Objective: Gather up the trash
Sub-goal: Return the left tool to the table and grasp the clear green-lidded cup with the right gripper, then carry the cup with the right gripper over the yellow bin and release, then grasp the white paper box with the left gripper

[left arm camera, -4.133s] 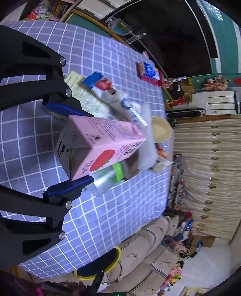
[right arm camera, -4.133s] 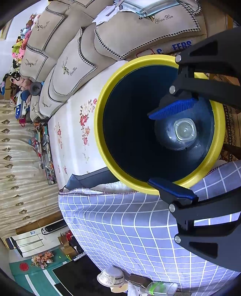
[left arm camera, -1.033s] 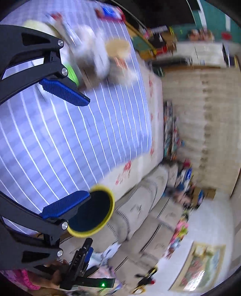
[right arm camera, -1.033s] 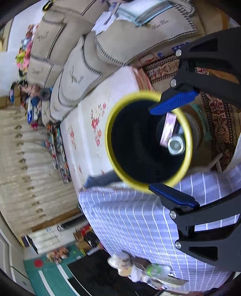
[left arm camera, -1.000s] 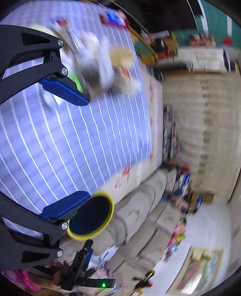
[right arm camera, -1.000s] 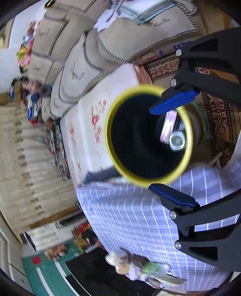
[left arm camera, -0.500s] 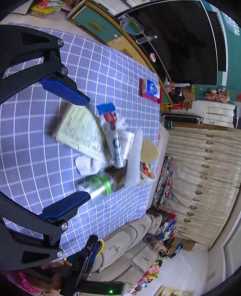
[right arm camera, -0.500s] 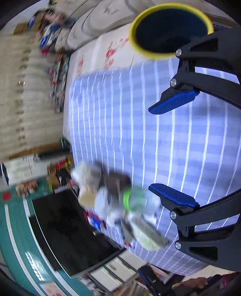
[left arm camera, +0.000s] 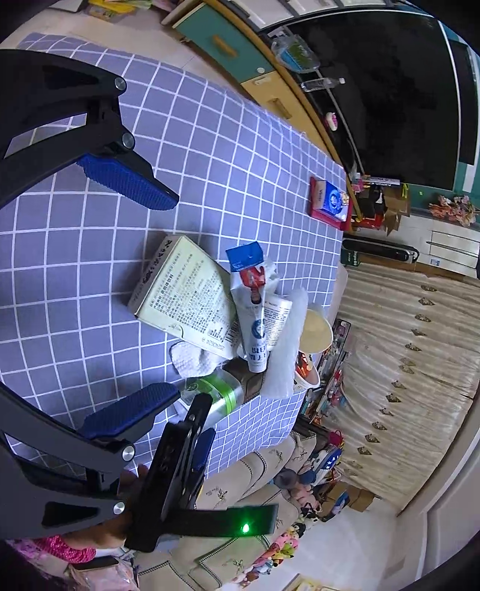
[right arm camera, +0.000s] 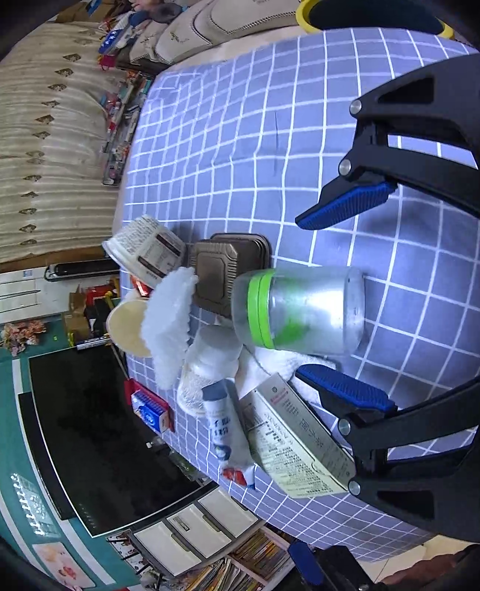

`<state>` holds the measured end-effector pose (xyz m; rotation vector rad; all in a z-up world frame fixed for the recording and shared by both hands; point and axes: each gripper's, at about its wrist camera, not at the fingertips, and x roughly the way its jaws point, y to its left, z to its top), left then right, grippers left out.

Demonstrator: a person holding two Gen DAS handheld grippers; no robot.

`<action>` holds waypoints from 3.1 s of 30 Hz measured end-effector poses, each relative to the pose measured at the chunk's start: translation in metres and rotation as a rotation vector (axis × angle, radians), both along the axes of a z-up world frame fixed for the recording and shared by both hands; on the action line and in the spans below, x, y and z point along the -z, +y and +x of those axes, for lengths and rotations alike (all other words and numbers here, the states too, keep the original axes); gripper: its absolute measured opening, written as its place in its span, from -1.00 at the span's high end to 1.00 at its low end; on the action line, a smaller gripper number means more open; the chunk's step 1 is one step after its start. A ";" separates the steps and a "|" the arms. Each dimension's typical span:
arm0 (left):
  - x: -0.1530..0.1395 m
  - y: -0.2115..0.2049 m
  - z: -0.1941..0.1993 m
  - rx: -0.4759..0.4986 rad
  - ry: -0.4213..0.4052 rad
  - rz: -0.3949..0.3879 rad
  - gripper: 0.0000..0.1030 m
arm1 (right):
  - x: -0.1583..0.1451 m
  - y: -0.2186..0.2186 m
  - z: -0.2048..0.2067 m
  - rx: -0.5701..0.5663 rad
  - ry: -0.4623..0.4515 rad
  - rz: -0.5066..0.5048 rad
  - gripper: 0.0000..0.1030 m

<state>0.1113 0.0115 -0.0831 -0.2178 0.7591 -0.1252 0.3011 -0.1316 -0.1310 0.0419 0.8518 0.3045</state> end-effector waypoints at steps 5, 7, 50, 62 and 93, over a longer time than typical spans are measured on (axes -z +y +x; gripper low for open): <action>0.006 -0.006 0.002 0.020 0.009 -0.004 -0.81 | 0.011 0.003 0.007 0.009 0.019 -0.005 -0.20; 0.009 -0.008 0.003 0.025 0.011 -0.008 -0.81 | 0.013 0.005 0.010 -0.005 0.027 0.007 0.00; 0.022 -0.067 0.023 0.106 0.048 0.063 -0.81 | 0.064 -0.312 -0.053 0.668 0.120 -0.065 0.08; 0.036 -0.071 0.036 0.102 0.080 0.082 -0.81 | 0.107 -0.331 -0.042 0.699 0.253 -0.083 0.07; 0.041 -0.033 0.073 0.196 0.044 0.189 -0.91 | 0.070 -0.315 -0.050 0.669 0.186 -0.068 -0.12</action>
